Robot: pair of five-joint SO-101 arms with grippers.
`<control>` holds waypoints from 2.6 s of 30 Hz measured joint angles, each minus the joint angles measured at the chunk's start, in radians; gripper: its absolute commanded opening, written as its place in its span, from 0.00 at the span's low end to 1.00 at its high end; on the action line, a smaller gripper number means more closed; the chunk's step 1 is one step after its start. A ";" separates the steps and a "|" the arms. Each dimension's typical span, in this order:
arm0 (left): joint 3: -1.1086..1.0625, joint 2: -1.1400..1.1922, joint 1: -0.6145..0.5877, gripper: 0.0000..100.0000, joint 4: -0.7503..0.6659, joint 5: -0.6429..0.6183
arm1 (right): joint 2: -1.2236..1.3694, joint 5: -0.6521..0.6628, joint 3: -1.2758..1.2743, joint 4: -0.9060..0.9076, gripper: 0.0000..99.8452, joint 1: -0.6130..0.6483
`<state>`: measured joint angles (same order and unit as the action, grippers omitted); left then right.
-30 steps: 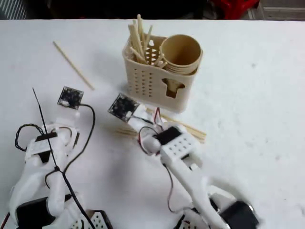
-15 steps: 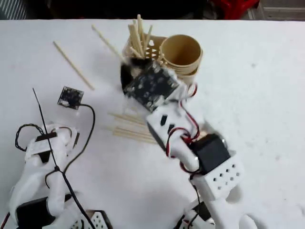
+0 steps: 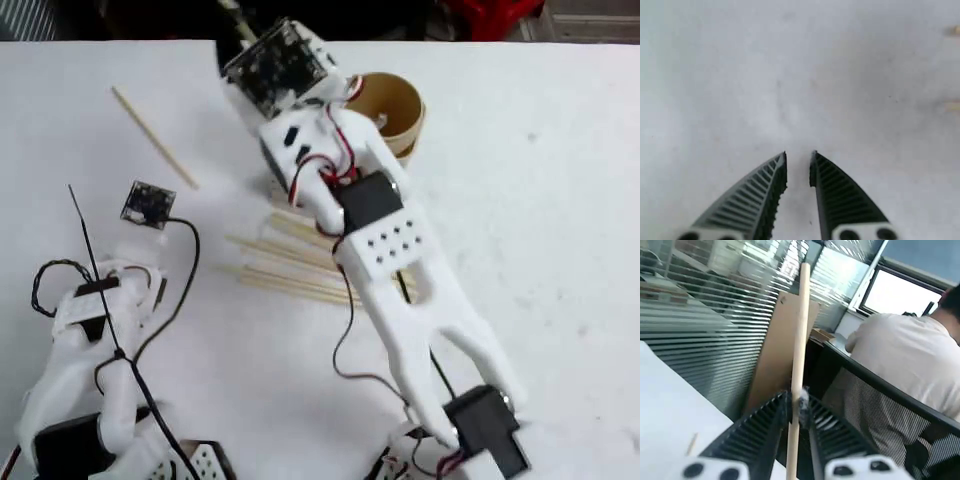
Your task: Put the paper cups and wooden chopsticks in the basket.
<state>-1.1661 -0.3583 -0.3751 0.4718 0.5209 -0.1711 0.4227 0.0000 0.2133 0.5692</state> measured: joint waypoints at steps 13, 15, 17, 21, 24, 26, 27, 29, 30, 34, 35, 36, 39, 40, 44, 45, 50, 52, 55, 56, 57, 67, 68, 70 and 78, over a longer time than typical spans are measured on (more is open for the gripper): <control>0.000 0.000 0.000 0.10 0.000 0.000 | 0.035 -0.275 0.006 -0.031 0.02 -0.103; 0.000 0.000 0.000 0.10 0.000 0.000 | 0.035 -0.278 0.006 -0.031 0.02 -0.103; 0.000 0.000 0.000 0.10 0.000 0.000 | 0.035 -0.278 0.006 -0.031 0.02 -0.103; 0.000 0.000 0.000 0.10 0.000 0.000 | 0.035 -0.278 0.006 -0.031 0.02 -0.103; 0.000 0.000 0.000 0.10 0.000 0.000 | 0.035 -0.278 0.006 -0.031 0.07 -0.103; 0.000 0.000 0.000 0.10 0.000 0.000 | 0.035 -0.278 0.006 -0.020 0.11 -0.103; 0.000 0.000 0.000 0.10 0.000 0.000 | 0.035 -0.278 0.006 -0.011 0.12 -0.103; 0.000 0.000 0.000 0.10 0.000 0.000 | 0.035 -0.278 0.006 0.011 0.11 -0.103; 0.000 0.000 0.000 0.10 0.000 0.000 | 0.035 -0.278 0.006 0.020 0.10 -0.103; 0.000 0.000 0.000 0.10 0.000 0.000 | 0.035 -0.278 0.006 0.051 0.04 -0.103; 0.000 0.000 0.000 0.10 0.000 0.000 | 0.035 -0.278 0.006 0.066 0.02 -0.103; 0.000 0.000 0.000 0.10 0.000 0.000 | 0.031 -0.278 0.006 0.094 0.01 -0.103; 0.000 0.000 0.000 0.10 0.000 0.000 | -0.017 -0.278 0.006 0.235 0.03 -0.103; 0.000 0.000 0.000 0.10 0.000 0.000 | -0.044 -0.278 0.006 0.304 0.03 -0.103; 0.000 0.000 0.000 0.10 0.000 0.000 | -0.175 -0.279 0.006 0.681 0.03 -0.098; 0.000 0.000 0.000 0.10 0.000 0.000 | -0.199 -0.279 0.008 0.789 0.03 -0.078; 0.000 0.000 0.000 0.10 0.000 0.000 | -0.250 -0.153 -0.006 1.169 0.03 0.089; 0.000 0.000 0.000 0.10 0.000 0.000 | -0.255 -0.074 -0.069 1.194 0.04 0.144; 0.000 0.000 0.000 0.10 0.000 0.000 | -0.255 0.000 -0.221 1.146 0.11 0.167; 0.000 0.000 0.000 0.10 0.000 0.000 | -0.255 0.032 -0.288 1.109 0.14 0.169; 0.000 0.000 0.000 0.10 0.000 0.000 | -0.255 0.064 -0.358 1.065 0.15 0.169; 0.000 0.000 0.000 0.10 0.000 0.000 | -0.087 0.150 -0.779 0.598 0.13 0.167; 0.000 0.000 0.000 0.10 0.000 0.000 | -0.064 0.152 -0.779 0.577 0.13 0.167; 0.000 0.000 0.000 0.10 0.000 0.000 | -0.009 0.155 -0.779 0.542 0.13 0.167; 0.000 0.000 0.000 0.10 0.000 0.000 | 0.172 0.183 -0.724 0.512 0.13 0.164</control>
<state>-1.1661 -0.3583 -0.3751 0.4718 0.5209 0.0008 0.6053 -0.7242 0.7258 0.7334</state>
